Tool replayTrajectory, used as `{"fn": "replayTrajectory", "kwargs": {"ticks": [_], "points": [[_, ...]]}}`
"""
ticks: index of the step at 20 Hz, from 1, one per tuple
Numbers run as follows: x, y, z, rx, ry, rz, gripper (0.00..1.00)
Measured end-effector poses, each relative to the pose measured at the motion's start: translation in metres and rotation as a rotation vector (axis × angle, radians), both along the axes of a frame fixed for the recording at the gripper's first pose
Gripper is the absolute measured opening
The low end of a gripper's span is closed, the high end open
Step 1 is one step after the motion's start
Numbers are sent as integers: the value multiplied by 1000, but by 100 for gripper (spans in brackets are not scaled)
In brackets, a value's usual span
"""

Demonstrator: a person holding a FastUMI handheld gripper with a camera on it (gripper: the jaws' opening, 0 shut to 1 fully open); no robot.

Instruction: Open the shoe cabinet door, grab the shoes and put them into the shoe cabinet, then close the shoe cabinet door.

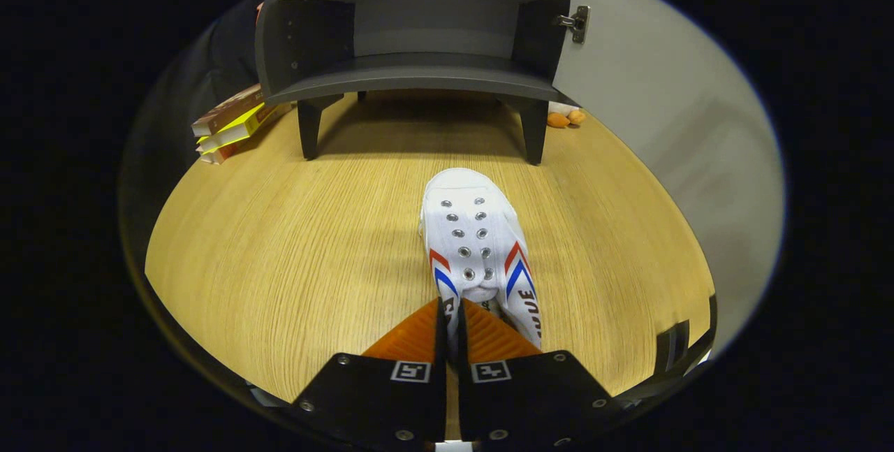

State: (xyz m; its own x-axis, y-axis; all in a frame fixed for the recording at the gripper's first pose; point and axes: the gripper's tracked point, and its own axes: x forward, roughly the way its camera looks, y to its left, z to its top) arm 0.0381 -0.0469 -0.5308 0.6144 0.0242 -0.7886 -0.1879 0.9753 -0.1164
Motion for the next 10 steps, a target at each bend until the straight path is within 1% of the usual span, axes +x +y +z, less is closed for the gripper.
{"fn": "replayTrajectory", "kwargs": {"ticks": [2, 4, 10], "points": [[1, 8, 4, 9, -8, -11, 2], [3, 14, 13, 15, -27, -12, 0], [0, 21, 56, 35, -76, -6, 0]]}}
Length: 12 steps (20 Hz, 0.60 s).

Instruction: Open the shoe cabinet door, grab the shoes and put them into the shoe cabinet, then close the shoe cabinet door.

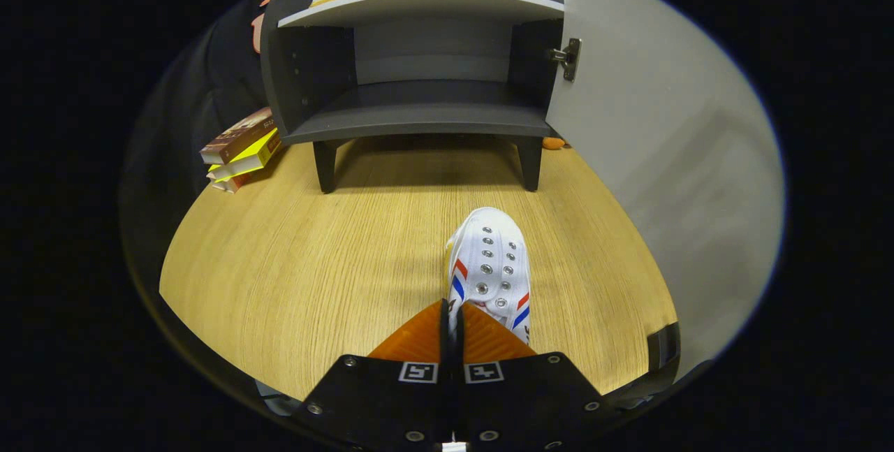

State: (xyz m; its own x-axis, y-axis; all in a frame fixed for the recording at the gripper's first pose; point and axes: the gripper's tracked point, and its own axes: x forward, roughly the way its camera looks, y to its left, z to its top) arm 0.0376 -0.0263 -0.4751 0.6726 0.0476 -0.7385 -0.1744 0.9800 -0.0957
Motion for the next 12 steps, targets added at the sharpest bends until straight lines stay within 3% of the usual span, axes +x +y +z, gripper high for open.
{"fn": "replayTrajectory", "kwargs": {"ticks": [12], "points": [[-10, 23, 144, 11, -212, 28, 0]]}}
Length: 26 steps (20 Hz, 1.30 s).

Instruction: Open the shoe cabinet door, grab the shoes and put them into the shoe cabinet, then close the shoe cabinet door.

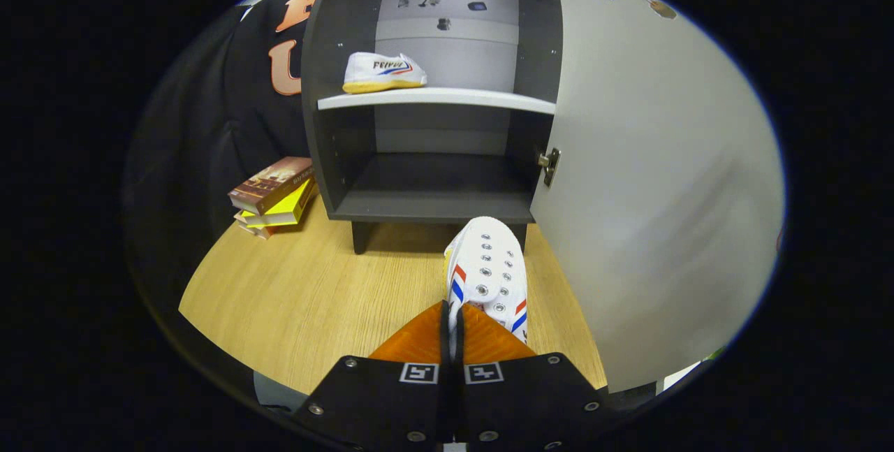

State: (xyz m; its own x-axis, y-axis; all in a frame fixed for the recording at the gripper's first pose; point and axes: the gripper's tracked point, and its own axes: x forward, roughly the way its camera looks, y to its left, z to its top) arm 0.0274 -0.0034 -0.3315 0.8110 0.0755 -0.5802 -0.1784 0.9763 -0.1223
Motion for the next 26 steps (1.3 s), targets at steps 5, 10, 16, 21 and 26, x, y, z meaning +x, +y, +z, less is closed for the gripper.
{"fn": "replayTrajectory", "kwargs": {"ticks": [5, 10, 16, 21, 26], "points": [[-3, 12, 73, -4, -87, 15, 0], [9, 22, 137, -34, -156, 26, 0], [53, 32, 194, -35, -216, 24, 0], [114, 50, 211, -48, -224, 62, 0], [185, 61, 207, -62, -207, 80, 0]]}}
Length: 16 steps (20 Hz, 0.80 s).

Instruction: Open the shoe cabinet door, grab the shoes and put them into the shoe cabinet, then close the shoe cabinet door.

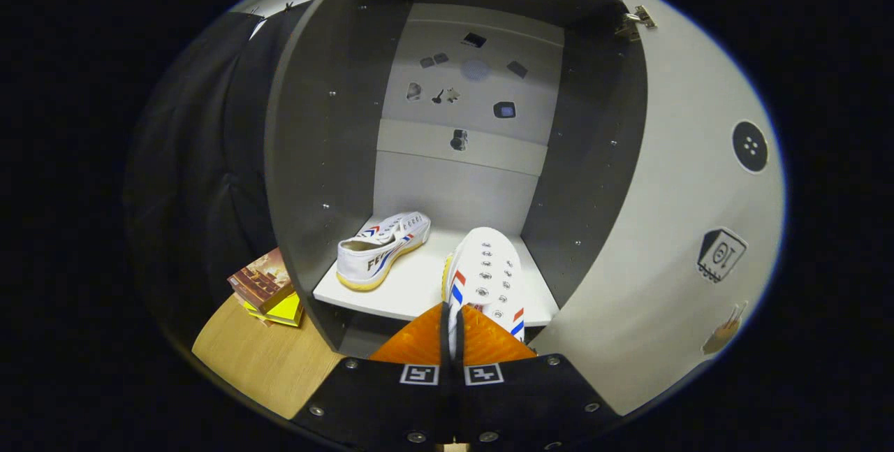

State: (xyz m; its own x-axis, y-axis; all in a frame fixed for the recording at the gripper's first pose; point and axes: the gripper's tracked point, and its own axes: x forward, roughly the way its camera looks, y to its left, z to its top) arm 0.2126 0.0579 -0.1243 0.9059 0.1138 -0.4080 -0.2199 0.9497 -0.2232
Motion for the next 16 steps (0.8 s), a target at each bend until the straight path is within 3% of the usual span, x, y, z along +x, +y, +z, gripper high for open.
{"fn": "replayTrajectory", "kwargs": {"ticks": [9, 16], "points": [[114, 11, -26, -46, 13, 5, 0], [161, 10, -54, -91, 15, -16, 0]]}}
